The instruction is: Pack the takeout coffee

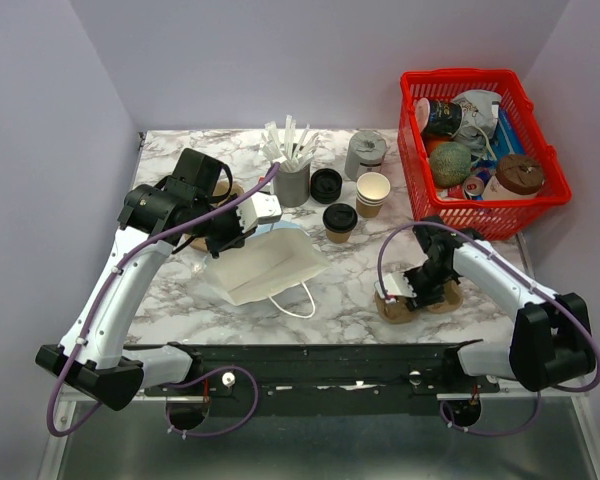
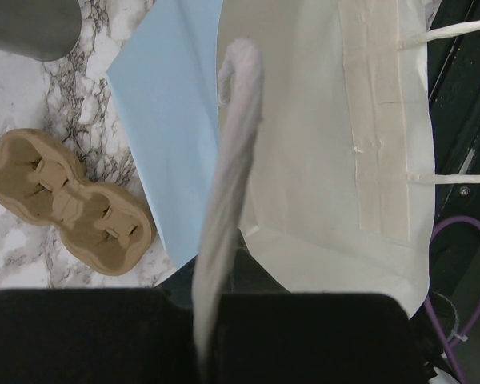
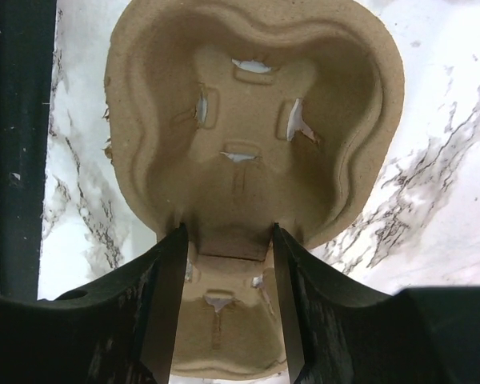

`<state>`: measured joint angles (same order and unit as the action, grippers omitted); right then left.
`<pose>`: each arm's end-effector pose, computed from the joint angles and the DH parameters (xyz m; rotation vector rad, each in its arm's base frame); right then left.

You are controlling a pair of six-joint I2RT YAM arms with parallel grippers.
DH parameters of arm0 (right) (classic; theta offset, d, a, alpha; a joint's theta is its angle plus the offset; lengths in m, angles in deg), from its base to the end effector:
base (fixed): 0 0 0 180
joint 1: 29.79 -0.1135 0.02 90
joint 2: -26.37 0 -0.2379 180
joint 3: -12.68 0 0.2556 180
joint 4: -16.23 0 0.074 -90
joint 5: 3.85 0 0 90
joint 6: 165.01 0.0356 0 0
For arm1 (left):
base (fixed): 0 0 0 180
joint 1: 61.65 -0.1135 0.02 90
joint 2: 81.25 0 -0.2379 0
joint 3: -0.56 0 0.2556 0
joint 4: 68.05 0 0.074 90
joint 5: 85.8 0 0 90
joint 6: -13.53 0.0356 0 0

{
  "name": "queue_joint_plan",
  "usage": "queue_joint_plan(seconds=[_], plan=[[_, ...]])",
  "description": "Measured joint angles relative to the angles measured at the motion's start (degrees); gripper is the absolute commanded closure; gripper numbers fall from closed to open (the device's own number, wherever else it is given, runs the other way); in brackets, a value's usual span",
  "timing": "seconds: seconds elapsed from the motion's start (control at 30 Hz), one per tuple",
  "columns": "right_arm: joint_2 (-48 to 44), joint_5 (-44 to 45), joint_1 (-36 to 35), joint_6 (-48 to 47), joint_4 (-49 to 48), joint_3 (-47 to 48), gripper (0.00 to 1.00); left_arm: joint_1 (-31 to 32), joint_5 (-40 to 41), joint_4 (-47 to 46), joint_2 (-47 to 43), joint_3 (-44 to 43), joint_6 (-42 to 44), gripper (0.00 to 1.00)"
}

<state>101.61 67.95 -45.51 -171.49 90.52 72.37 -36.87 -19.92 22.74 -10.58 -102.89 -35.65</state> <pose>0.1952 0.0665 0.1672 -2.4181 1.6241 0.3528 0.1869 -0.1023 0.3861 1.4840 2.0199 -0.4292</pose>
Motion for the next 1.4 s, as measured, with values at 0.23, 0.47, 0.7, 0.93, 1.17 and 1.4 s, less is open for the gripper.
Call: queue_joint_plan(seconds=[0.23, 0.47, 0.7, 0.93, 1.17, 1.4], plan=[[-0.9, 0.39, 0.02, 1.92, -0.96, -0.79, 0.44, 0.0, 0.0, 0.0, 0.02, 0.0, 0.0, 1.0], [-2.03, 0.87, 0.09, 3.89, -2.27, -1.46, 0.41, 0.0, -0.02, 0.0, 0.15, 0.02, 0.0, 1.0], [-2.43, 1.07, 0.09, 5.44, -3.06, -1.81, 0.42, 0.0, -0.02, -0.15, 0.15, 0.35, 0.0, 1.0], [-2.01, 1.09, 0.09, 7.02, -3.21, -1.81, 0.49, 0.0, -0.02, -0.37, 0.37, 0.37, 0.0, 1.0], [-1.86, 1.07, 0.09, 8.74, -3.58, -1.79, 0.71, 0.0, -0.04, -0.42, 0.52, 0.55, 0.0, 1.0], [-2.32, 0.44, 0.11, 11.17, -0.92, 0.11, 0.82, 0.0, -0.26, -0.42, 0.72, 0.68, -0.33, 1.0]])
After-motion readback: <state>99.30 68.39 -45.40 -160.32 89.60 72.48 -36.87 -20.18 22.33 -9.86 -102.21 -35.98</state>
